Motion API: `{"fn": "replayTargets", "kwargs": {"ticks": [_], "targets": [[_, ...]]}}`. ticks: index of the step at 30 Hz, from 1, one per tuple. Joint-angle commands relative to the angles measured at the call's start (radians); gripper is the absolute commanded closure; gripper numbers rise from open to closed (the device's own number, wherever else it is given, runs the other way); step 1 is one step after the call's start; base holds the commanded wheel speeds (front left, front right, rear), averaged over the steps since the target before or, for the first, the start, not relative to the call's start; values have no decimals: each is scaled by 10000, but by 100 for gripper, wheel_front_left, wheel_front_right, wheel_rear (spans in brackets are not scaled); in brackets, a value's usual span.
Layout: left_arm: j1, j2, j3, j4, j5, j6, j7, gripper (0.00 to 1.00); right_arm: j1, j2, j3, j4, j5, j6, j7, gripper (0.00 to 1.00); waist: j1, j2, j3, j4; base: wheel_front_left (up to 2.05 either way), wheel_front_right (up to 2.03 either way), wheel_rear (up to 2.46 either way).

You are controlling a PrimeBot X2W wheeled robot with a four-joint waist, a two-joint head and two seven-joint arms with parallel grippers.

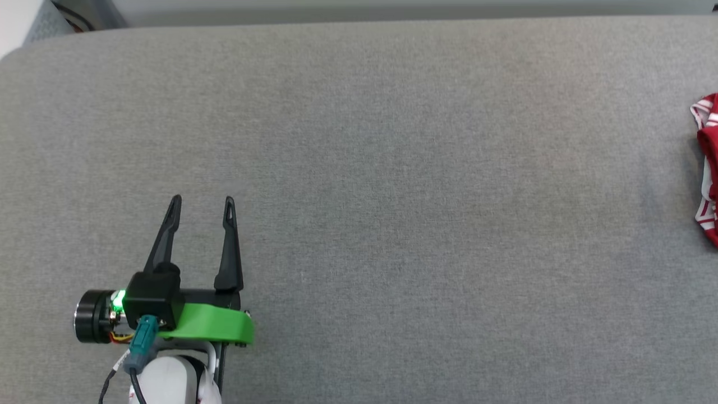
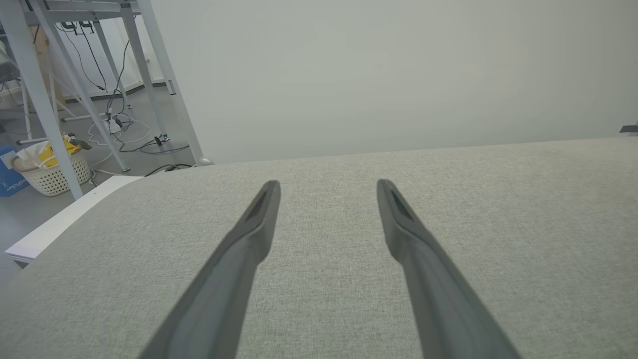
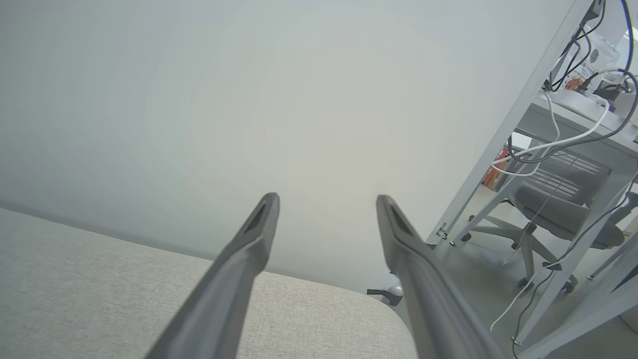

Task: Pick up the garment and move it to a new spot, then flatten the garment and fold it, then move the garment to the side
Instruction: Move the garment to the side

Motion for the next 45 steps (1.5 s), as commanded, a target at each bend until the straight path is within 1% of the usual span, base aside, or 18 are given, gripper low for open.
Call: {"fn": "replayTargets", "kwargs": {"ticks": [1, 5, 8, 10, 16, 21, 25, 31, 39, 45], "targets": [[157, -54, 17, 56, -19, -19, -57, 0, 427, 392, -84, -403, -228, -9, -78, 0, 1, 0, -549, 273, 0, 0, 0], [318, -67, 70, 293, -70, -77, -57, 0, 1501, 1517, -456, -1868, -619, -9, -92, 0, 1, 0, -879, 420, 0, 0, 0], [410, -95, 41, 464, -78, -103, -57, 0, 2463, 2338, -627, -3003, -1292, -9, -94, 0, 1, 0, -1132, 571, 0, 0, 0], [471, -117, -4, 550, -72, -103, -57, 0, 3082, 2854, -707, -3545, -1603, -9, -95, 0, 1, 0, -1258, 647, 0, 0, 0], [638, -163, -100, 773, -65, -101, -57, 0, 4642, 4238, -819, -4111, -1729, -9, -96, 0, 1, 0, -1639, 805, 0, 0, 0], [834, -192, -143, 899, -86, -92, -57, 0, 5715, 5044, -964, -4440, -1948, -9, -96, 0, 1, 0, -1971, 837, 0, 0, 0], [1009, -202, -138, 946, -107, -127, -57, 0, 6477, 5398, -1068, -4555, -1995, -9, -96, 0, 1, 0, -2194, 816, 0, 0, 0], [1274, -213, -118, 992, -125, -170, -57, 0, 7331, 5717, -1245, -4671, -1925, -9, -96, 0, 1, 0, -2509, 778, 0, 0, 0], [1528, -226, -59, 1004, -162, -200, -57, 0, 7952, 5864, -1302, -4840, -1860, -9, -97, 0, 1, 0, -2806, 711, 0, 0, 0], [1657, -237, -31, 973, -182, -227, -57, 0, 8138, 5885, -1245, -4817, -1845, -9, -97, 0, 1, 0, -2853, 686, 0, 0, 0]]}}
